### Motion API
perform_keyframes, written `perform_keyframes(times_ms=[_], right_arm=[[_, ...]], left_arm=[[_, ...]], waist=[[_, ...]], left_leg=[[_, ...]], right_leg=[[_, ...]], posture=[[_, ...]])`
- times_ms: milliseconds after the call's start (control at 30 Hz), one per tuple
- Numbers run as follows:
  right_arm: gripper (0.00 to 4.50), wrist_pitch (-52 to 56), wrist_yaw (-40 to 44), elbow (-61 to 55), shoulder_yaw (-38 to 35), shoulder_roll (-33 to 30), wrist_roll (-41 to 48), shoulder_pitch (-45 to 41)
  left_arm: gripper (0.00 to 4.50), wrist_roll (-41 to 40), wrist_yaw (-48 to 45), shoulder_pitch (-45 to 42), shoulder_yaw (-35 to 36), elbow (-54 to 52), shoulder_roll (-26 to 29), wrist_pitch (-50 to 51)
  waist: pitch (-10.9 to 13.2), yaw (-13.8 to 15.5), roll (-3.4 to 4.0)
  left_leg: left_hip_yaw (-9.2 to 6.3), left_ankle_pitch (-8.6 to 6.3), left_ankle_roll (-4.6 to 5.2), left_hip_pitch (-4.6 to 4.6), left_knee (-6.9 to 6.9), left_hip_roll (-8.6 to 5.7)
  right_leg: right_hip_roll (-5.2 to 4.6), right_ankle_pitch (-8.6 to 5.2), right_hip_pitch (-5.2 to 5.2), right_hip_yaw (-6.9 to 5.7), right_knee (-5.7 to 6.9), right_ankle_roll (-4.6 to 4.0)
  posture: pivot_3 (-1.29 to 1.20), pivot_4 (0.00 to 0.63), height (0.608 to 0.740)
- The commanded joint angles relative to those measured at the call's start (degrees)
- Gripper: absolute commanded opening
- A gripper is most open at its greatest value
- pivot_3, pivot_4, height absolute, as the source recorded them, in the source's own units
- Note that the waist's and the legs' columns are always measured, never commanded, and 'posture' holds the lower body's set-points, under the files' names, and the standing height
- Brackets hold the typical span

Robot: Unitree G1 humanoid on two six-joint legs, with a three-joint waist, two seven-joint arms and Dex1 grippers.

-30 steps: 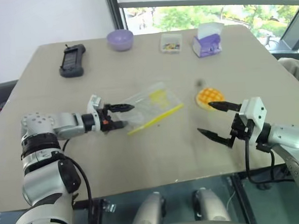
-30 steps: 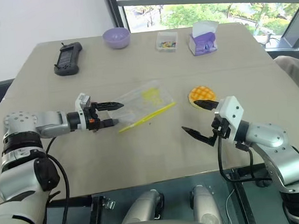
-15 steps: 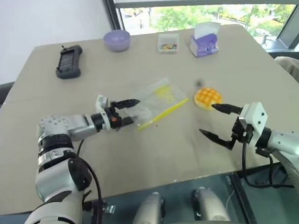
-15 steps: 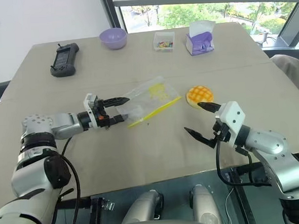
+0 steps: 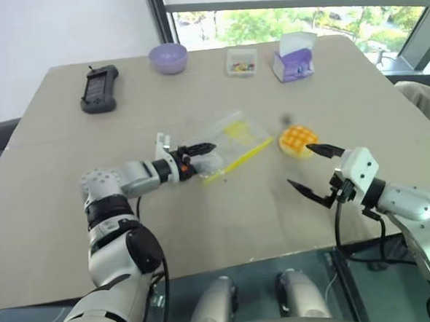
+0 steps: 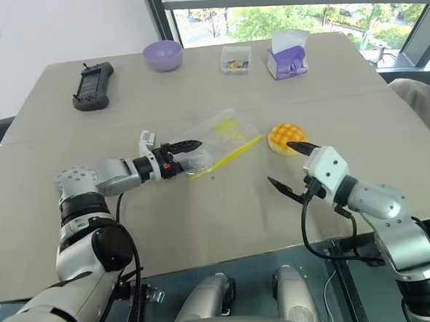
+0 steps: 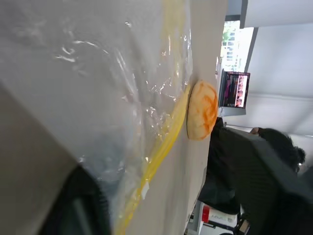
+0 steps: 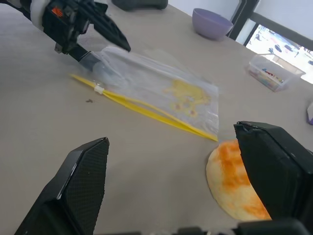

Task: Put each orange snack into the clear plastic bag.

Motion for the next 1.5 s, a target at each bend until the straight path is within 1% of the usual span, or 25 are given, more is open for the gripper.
perform_keyframes(times_ms=[33,67,100,133,200,267,400,467,567,633,700,833,900,967,1000,1033,1067,1100,1133,1267,1300,1433,1500], right_arm=[[4.50,-4.50,-1.61,2.49,3.74,1.49,-5.30,-4.48],[4.50,-5.47,-2.27,4.23,4.82,1.96,-7.23,-6.04],[4.50,-6.19,-2.93,6.29,5.92,2.61,-8.96,-7.90],[4.50,-6.59,-3.45,8.01,6.74,3.13,-10.33,-9.40],[4.50,-7.95,-4.11,11.72,8.31,3.59,-13.19,-12.20],[4.50,-12.34,-7.04,18.11,10.53,3.22,-19.41,-15.56],[4.50,-19.89,-12.16,29.44,13.70,4.04,-26.76,-20.81],[4.50,-22.01,-14.36,34.99,15.38,5.50,-29.65,-24.09],[4.50,-23.56,-19.39,43.36,17.96,9.32,-34.32,-29.28],[4.50,-24.42,-22.49,47.94,19.04,11.59,-36.58,-31.83],[4.50,-25.50,-25.25,52.28,20.08,14.15,-38.12,-34.02],[4.50,-27.03,-29.36,59.44,21.51,19.25,-39.48,-37.55],[4.50,-27.66,-31.02,62.71,21.76,20.87,-40.06,-39.17],[4.50,-28.48,-32.28,65.61,21.92,22.20,-40.18,-40.55],[4.08,-28.86,-32.79,66.70,21.88,22.71,-40.14,-41.05],[3.81,-29.23,-33.26,67.66,21.81,23.18,-40.05,-41.46],[3.40,-29.57,-33.63,68.60,21.73,23.58,-39.96,-41.87],[2.85,-29.86,-34.05,69.64,21.69,23.89,-39.95,-42.25],[2.40,-30.17,-34.44,70.61,21.68,24.11,-39.99,-42.58],[0.37,-31.50,-36.26,74.22,21.27,24.62,-39.81,-44.01],[0.02,-31.80,-36.52,74.76,21.14,24.63,-39.66,-44.33],[0.02,-32.54,-37.81,75.26,20.01,24.33,-38.73,-45.26],[0.02,-32.45,-37.95,74.85,19.55,23.93,-38.44,-45.75]], left_arm=[[1.34,-2.95,4.33,-2.76,6.10,-3.91,-1.54,3.17],[0.98,-3.40,5.91,-3.57,8.01,-4.56,-2.28,3.98],[0.47,-4.27,7.74,-4.45,9.82,-5.17,-3.01,4.62],[0.08,-5.44,9.59,-5.17,11.33,-5.76,-3.73,4.97],[0.08,-8.78,13.58,-6.37,13.44,-6.26,-4.64,5.15],[0.08,-12.41,17.28,-7.60,15.45,-5.96,-5.05,5.15],[0.08,-19.66,24.40,-9.04,16.95,-5.89,-4.88,5.15],[0.08,-22.71,27.64,-9.13,17.40,-5.95,-4.88,5.15],[0.08,-28.22,32.60,-8.69,17.78,-6.34,-4.94,4.54],[0.08,-33.06,36.06,-7.62,16.43,-7.00,-5.18,3.06],[0.08,-40.13,40.66,-5.73,13.82,-8.72,-5.87,-0.17],[0.08,-55.72,49.47,-0.48,5.09,-14.30,-6.11,-9.06],[0.08,-59.18,51.38,1.28,2.16,-17.00,-6.42,-12.56],[0.08,-59.59,51.64,2.18,0.87,-19.15,-7.14,-14.74],[0.00,-59.59,51.68,2.51,0.42,-20.04,-7.51,-15.56],[0.00,-59.59,51.73,2.83,0.04,-20.94,-7.93,-16.26],[0.00,-59.59,51.74,3.11,-0.31,-21.66,-8.25,-16.85],[0.00,-59.59,51.73,3.35,-0.60,-22.24,-8.50,-17.32],[0.00,-59.59,51.70,3.56,-0.84,-22.70,-8.66,-17.71],[0.00,-59.59,51.43,4.05,-1.41,-23.79,-8.80,-18.61],[0.00,-59.59,51.34,4.16,-1.54,-23.91,-8.76,-18.74],[0.00,-59.59,49.94,5.57,-2.85,-23.97,-6.99,-18.43],[0.00,-59.59,47.85,6.71,-4.81,-24.16,-4.35,-17.78]], waist=[[0.00,0.08,0.00],[0.01,0.11,-0.01],[0.02,0.13,-0.03],[0.03,0.15,-0.05],[0.06,0.23,-0.10],[0.07,0.24,-0.12],[0.08,0.11,-0.13],[0.10,-0.12,-0.17],[0.12,-0.32,-0.19],[0.12,-0.34,-0.19],[0.12,-0.29,-0.19],[0.12,-0.27,-0.21],[0.13,-0.24,-0.23],[0.13,-0.12,-0.24],[0.12,-0.09,-0.25],[0.12,-0.08,-0.25],[0.12,-0.02,-0.25],[0.12,-0.10,-0.25],[0.12,-0.13,-0.25],[0.12,-0.25,-0.25],[0.12,-0.26,-0.25],[0.12,-0.41,-0.25],[0.12,-0.76,-0.25]], left_leg=[[-0.01,0.01,-0.02,0.00,0.00,0.00],[-0.02,0.01,-0.02,0.00,0.00,0.00],[-0.02,0.02,-0.03,-0.01,0.00,0.00],[-0.02,0.02,-0.03,-0.02,0.03,-0.01],[-0.03,0.02,-0.04,-0.04,0.10,-0.02],[-0.05,0.02,-0.04,-0.04,0.12,-0.03],[-0.03,0.03,-0.06,-0.04,0.12,-0.04],[-0.02,0.04,-0.08,-0.05,0.11,-0.04],[0.06,0.08,-0.14,-0.03,0.12,-0.01],[0.05,0.10,-0.18,-0.04,0.12,0.02],[0.04,0.12,-0.20,-0.05,0.11,0.03],[0.08,0.12,-0.20,-0.07,0.11,0.03],[0.08,0.12,-0.20,-0.09,0.11,0.04],[0.08,0.12,-0.20,-0.08,0.12,0.03],[0.08,0.12,-0.20,-0.09,0.12,0.02],[0.08,0.12,-0.20,-0.08,0.12,0.00],[0.08,0.12,-0.19,-0.08,0.12,-0.01],[0.07,0.12,-0.19,-0.07,0.12,-0.02],[0.08,0.12,-0.19,-0.07,0.12,-0.03],[0.08,0.12,-0.19,-0.08,0.12,-0.03],[0.08,0.12,-0.19,-0.08,0.12,-0.03],[0.09,0.12,-0.19,-0.08,0.12,-0.03],[0.08,0.12,-0.19,-0.08,0.12,-0.02]], right_leg=[[0.01,0.00,-0.01,-0.01,0.01,0.00],[0.01,0.00,-0.01,-0.02,0.01,0.00],[0.01,0.00,-0.01,-0.03,0.01,0.00],[0.00,0.00,-0.01,-0.03,0.02,0.00],[-0.01,0.00,-0.01,-0.03,0.04,0.00],[-0.02,0.00,-0.01,-0.04,0.05,0.00],[-0.02,0.00,-0.06,-0.01,0.09,0.00],[-0.01,0.00,-0.11,0.01,0.12,0.00],[0.02,0.01,-0.16,0.11,0.20,-0.01],[0.04,0.01,-0.20,0.12,0.24,-0.01],[0.04,0.01,-0.22,0.12,0.25,-0.01],[0.01,0.01,-0.22,0.19,0.21,-0.02],[0.01,0.01,-0.24,0.22,0.21,-0.02],[0.03,0.02,-0.23,0.21,0.22,-0.03],[0.04,0.02,-0.23,0.20,0.22,-0.03],[0.05,0.02,-0.22,0.19,0.22,-0.03],[0.06,0.02,-0.21,0.19,0.21,-0.03],[0.06,0.01,-0.20,0.18,0.21,-0.03],[0.06,0.01,-0.20,0.19,0.19,-0.03],[0.08,0.01,-0.20,0.19,0.18,-0.03],[0.09,0.01,-0.20,0.19,0.18,-0.03],[0.10,0.01,-0.20,0.20,0.18,-0.03],[0.10,0.01,-0.21,0.20,0.18,-0.03]], posture=[[0.00,0.150,0.740],[0.00,0.150,0.740],[0.00,0.150,0.740],[0.00,0.150,0.740],[0.00,0.150,0.740],[0.00,0.150,0.740],[0.00,0.150,0.740],[0.00,0.150,0.740],[0.00,0.150,0.740],[0.00,0.150,0.740],[0.00,0.150,0.740],[0.00,0.150,0.740],[0.00,0.150,0.740],[0.00,0.150,0.740],[0.00,0.150,0.740],[0.00,0.150,0.740],[0.00,0.150,0.740],[0.00,0.150,0.740],[0.00,0.150,0.740],[0.00,0.150,0.740],[0.00,0.150,0.740],[0.00,0.150,0.740],[0.00,0.150,0.740]])
